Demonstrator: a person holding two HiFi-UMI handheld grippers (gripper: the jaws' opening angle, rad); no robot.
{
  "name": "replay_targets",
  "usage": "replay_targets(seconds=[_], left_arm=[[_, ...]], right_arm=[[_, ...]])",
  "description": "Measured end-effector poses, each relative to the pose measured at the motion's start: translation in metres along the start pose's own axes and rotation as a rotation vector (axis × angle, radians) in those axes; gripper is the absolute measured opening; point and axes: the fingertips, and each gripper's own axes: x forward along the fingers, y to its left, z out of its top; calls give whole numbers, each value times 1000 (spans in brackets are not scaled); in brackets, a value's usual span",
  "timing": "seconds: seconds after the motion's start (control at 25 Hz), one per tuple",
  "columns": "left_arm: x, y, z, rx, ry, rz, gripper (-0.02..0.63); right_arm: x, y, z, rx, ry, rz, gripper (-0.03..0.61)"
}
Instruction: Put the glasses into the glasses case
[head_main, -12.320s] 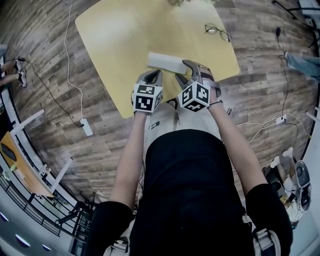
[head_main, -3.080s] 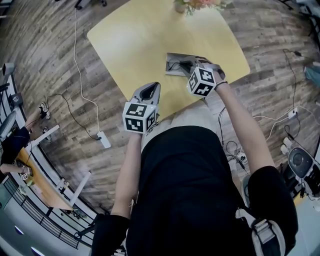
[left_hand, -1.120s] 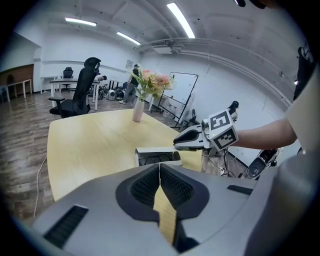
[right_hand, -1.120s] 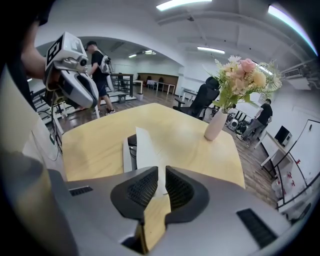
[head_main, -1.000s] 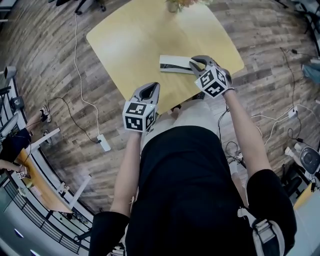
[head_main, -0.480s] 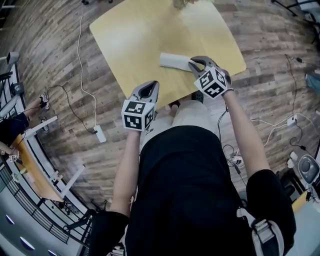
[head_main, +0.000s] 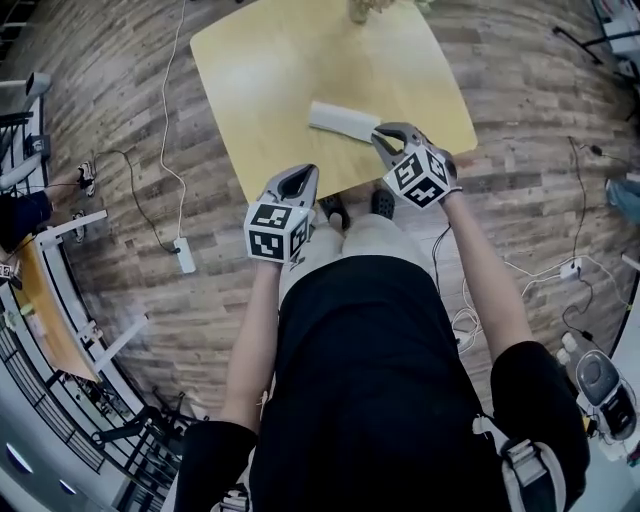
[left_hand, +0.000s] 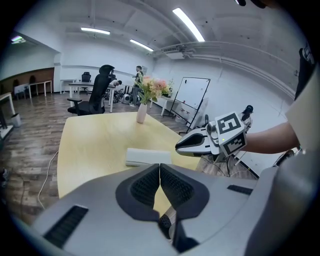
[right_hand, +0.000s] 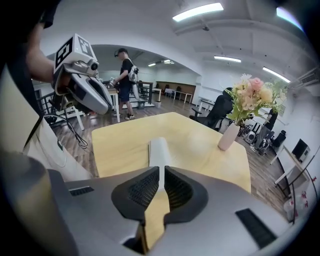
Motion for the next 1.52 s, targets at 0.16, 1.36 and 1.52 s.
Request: replay_targets(seconds=[0.16,1.36,1.52], left_arm=[[-4,-27,-2,-22,-24,25,23],[-55,-158,65,-38,-426,56,23],[-65,-165,76,-35,-441,22,23]], right_arm=[[-30,9,-3,-13,-41,14,42],[-240,19,46,385,-503,35,17],[-255,10,57,396,-519,39,17]])
